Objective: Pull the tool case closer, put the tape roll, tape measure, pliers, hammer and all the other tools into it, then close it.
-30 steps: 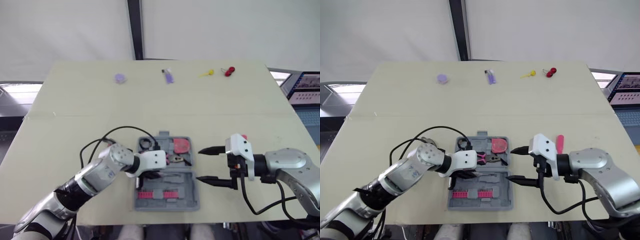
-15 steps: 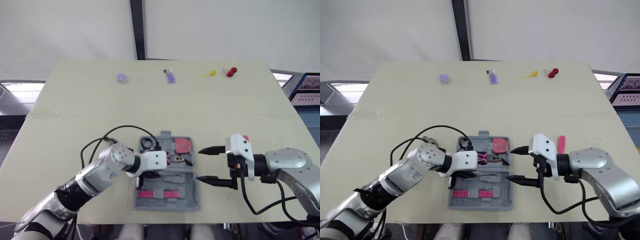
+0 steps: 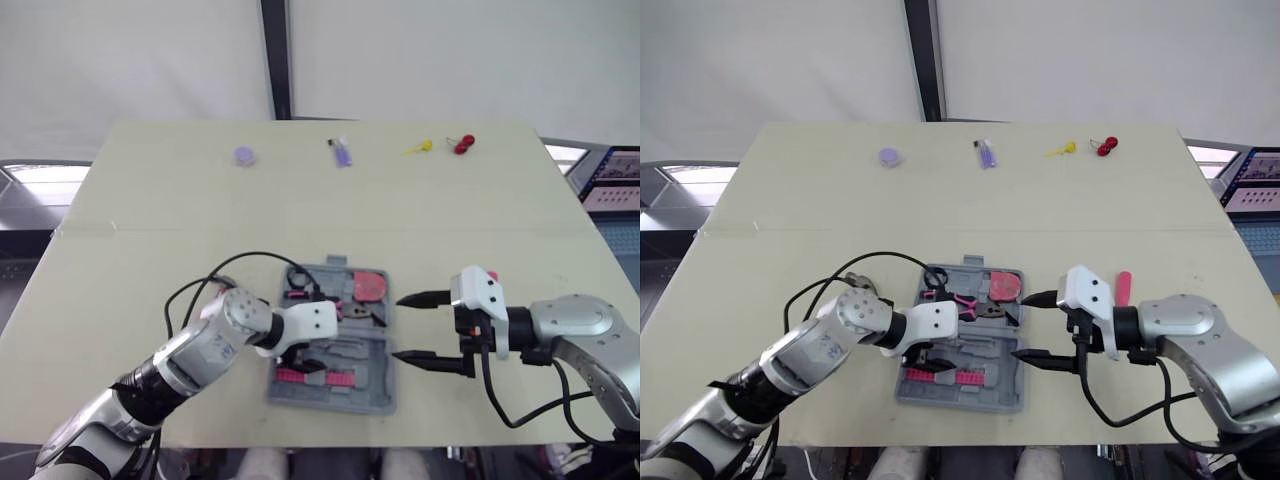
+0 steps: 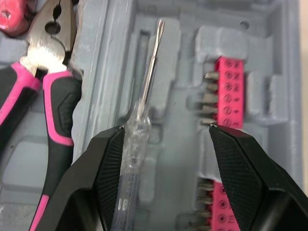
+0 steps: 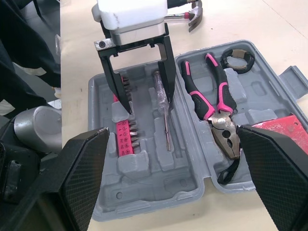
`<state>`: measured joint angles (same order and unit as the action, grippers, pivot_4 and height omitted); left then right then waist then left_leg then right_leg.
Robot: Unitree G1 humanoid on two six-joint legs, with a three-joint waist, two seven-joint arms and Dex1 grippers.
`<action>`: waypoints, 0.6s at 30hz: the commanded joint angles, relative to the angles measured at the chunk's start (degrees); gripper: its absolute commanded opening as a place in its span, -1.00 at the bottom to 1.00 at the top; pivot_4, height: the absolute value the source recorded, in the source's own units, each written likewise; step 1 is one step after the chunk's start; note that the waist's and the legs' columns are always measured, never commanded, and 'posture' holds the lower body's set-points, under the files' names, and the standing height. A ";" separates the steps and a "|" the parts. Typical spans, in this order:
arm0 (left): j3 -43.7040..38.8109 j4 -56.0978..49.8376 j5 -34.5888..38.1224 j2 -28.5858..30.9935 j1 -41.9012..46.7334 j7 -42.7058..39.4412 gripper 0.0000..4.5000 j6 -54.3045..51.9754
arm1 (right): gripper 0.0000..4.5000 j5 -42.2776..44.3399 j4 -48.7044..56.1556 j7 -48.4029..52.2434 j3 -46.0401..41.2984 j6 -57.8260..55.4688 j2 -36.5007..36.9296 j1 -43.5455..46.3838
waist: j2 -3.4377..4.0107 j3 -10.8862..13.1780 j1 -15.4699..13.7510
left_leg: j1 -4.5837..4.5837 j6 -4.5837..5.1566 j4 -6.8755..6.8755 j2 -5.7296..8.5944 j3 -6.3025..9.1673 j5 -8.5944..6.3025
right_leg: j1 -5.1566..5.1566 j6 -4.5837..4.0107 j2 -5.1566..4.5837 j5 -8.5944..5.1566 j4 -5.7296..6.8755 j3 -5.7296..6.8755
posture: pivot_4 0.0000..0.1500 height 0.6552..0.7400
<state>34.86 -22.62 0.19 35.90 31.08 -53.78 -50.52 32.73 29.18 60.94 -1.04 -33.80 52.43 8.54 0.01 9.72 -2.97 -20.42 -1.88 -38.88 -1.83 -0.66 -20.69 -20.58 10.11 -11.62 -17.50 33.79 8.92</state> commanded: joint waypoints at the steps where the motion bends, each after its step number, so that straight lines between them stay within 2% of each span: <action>1: -3.48 -3.35 2.85 -0.71 1.33 -0.36 0.34 -3.26 | 1.00 0.59 1.20 -0.06 -1.33 0.43 0.15 0.55 | 0.00 0.00 0.04 | 0.00 0.00 0.00 0.00 0.00 0.00 | 0.00 0.00 0.00 0.00 0.00 0.00 | 1.00 1.00; 7: -13.54 -1.95 10.46 -1.68 4.29 -1.05 0.34 -8.34 | 1.00 0.99 1.19 -0.23 -1.77 0.17 0.14 0.87 | 0.00 0.00 0.09 | -0.04 0.01 -0.06 0.00 0.04 0.00 | 0.00 0.00 0.00 0.00 0.01 0.00 | 1.00 1.00; 9: -16.69 0.97 11.34 -1.01 3.96 -1.69 0.34 -2.58 | 1.00 1.23 1.12 -0.27 -2.08 0.11 0.09 0.77 | 0.00 0.00 0.12 | -0.04 0.01 -0.06 0.00 0.04 -0.01 | 0.00 0.00 0.00 0.00 0.01 0.01 | 1.00 1.00; 13: -22.84 6.14 15.70 -1.47 -2.10 -6.53 0.34 13.62 | 1.00 1.18 0.82 -0.35 -2.04 0.22 0.00 0.91 | 0.02 -0.01 0.33 | -0.02 0.01 -0.04 0.00 0.03 -0.01 | -0.01 0.00 0.00 0.00 0.00 0.01 | 1.00 1.00; 16: -24.58 9.16 17.61 -2.31 -7.36 -9.30 -0.05 21.92 | 1.00 1.12 0.63 -0.40 -1.93 0.27 -0.05 1.10 | 0.01 -0.01 0.55 | -0.02 0.01 -0.01 0.00 0.03 -0.01 | -0.01 0.00 0.00 0.00 -0.02 0.02 | 1.00 1.00; 18: -24.10 11.45 16.80 -2.30 -10.65 -10.45 -0.49 27.19 | 1.00 1.07 0.61 -0.47 -1.94 0.27 -0.05 1.12 | 0.02 -0.01 0.54 | -0.02 0.01 -0.01 0.00 0.03 -0.01 | -0.01 0.00 0.00 0.00 -0.01 0.03 | 1.00 1.00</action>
<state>11.50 -11.95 16.32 33.75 21.67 -62.70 -28.56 33.07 28.92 60.86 -1.08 -33.82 52.41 9.33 0.02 9.71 -2.42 -20.44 -1.87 -38.90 -1.83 -0.63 -20.70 -20.58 10.11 -11.62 -17.50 33.78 8.94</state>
